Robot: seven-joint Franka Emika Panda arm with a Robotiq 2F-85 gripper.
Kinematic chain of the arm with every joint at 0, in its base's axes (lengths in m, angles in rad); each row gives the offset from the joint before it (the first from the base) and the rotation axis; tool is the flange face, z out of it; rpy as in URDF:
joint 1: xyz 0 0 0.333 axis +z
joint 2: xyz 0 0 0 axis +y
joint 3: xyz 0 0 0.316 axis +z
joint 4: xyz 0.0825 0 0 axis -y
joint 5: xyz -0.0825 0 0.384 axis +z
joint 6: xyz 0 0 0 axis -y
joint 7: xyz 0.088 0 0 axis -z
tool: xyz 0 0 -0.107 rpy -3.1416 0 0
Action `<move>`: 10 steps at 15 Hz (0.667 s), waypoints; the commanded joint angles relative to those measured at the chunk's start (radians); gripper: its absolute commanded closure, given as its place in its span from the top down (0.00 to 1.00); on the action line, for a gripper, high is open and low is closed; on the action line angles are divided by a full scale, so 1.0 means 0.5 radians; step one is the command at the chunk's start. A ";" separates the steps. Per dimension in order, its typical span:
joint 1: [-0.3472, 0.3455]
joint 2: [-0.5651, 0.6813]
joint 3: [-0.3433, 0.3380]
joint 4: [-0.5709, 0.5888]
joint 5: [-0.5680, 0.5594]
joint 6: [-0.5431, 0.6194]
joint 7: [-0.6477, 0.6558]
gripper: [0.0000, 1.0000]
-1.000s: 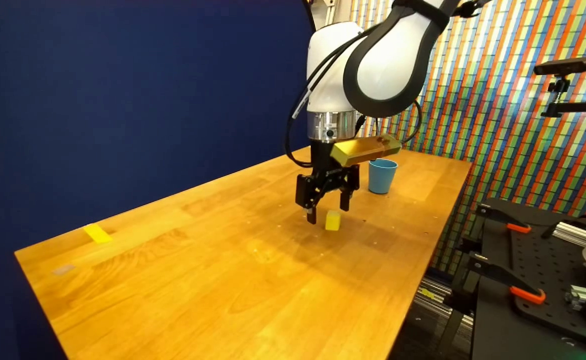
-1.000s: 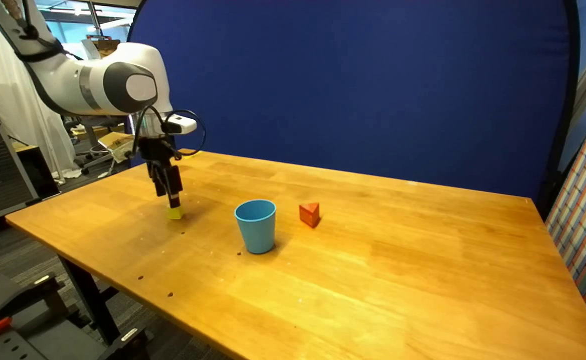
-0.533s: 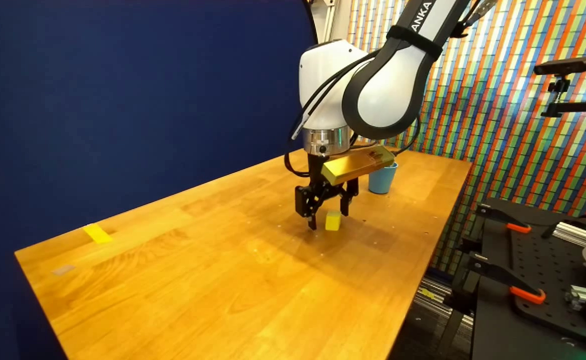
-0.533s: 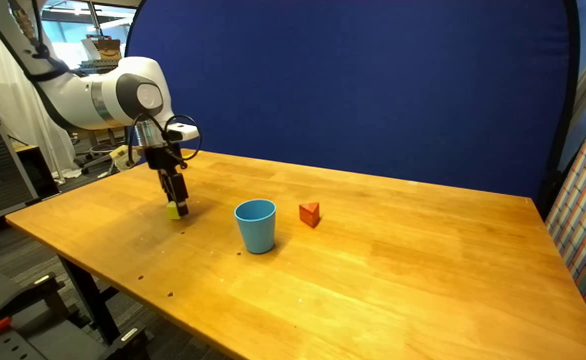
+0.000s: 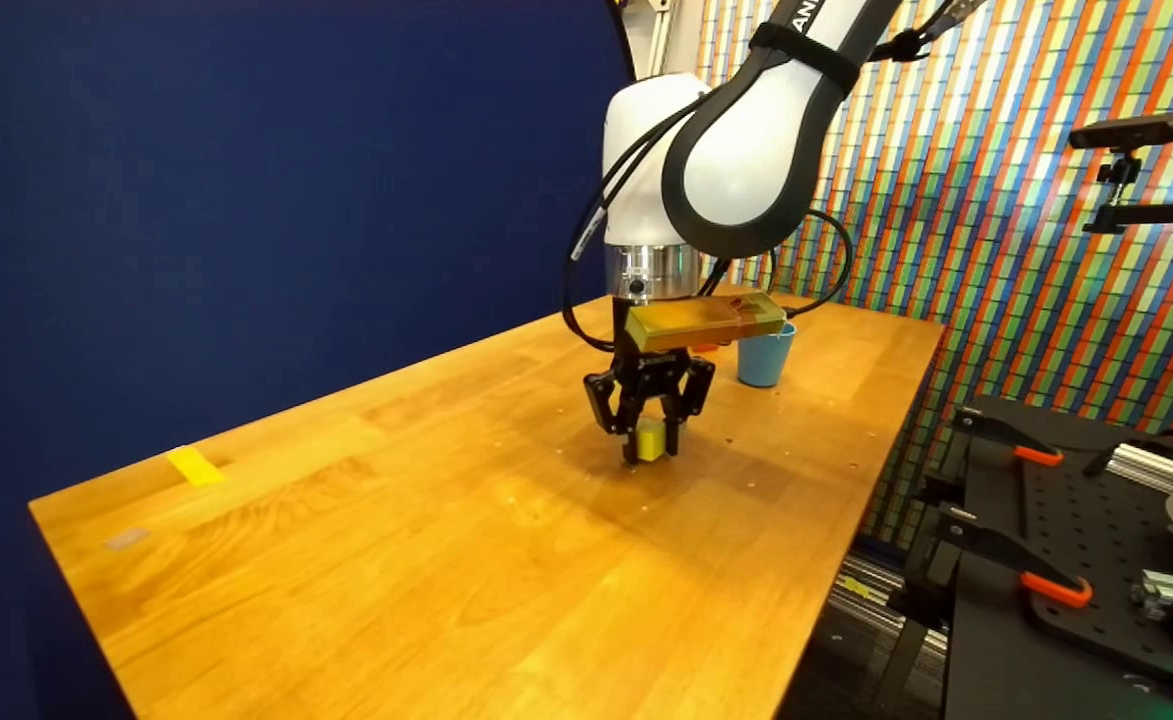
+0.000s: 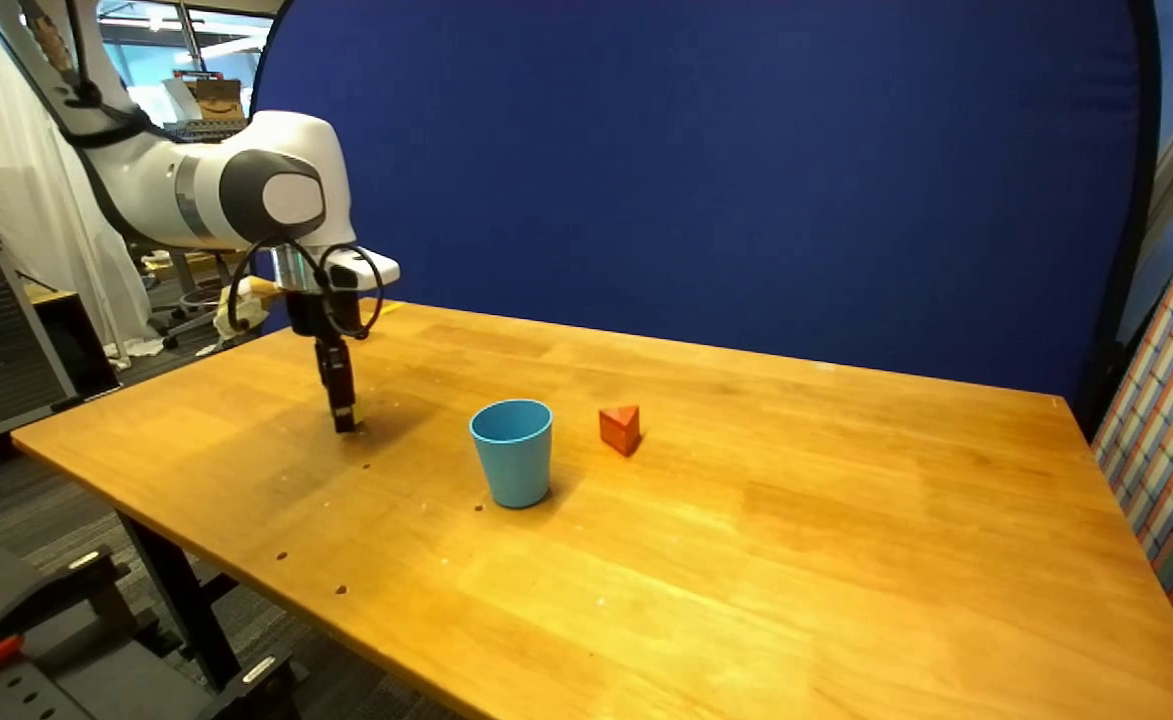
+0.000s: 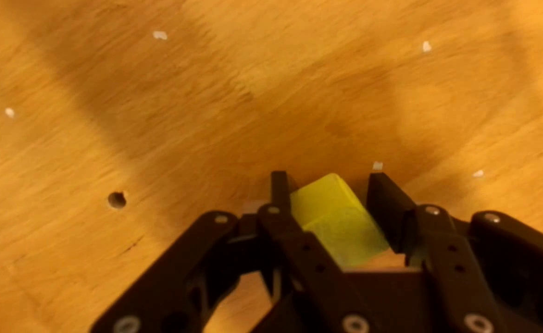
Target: Put the yellow block in the blue cup
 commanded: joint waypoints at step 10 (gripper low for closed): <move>-0.163 -0.745 -0.471 -0.321 -0.613 0.012 0.692 0.22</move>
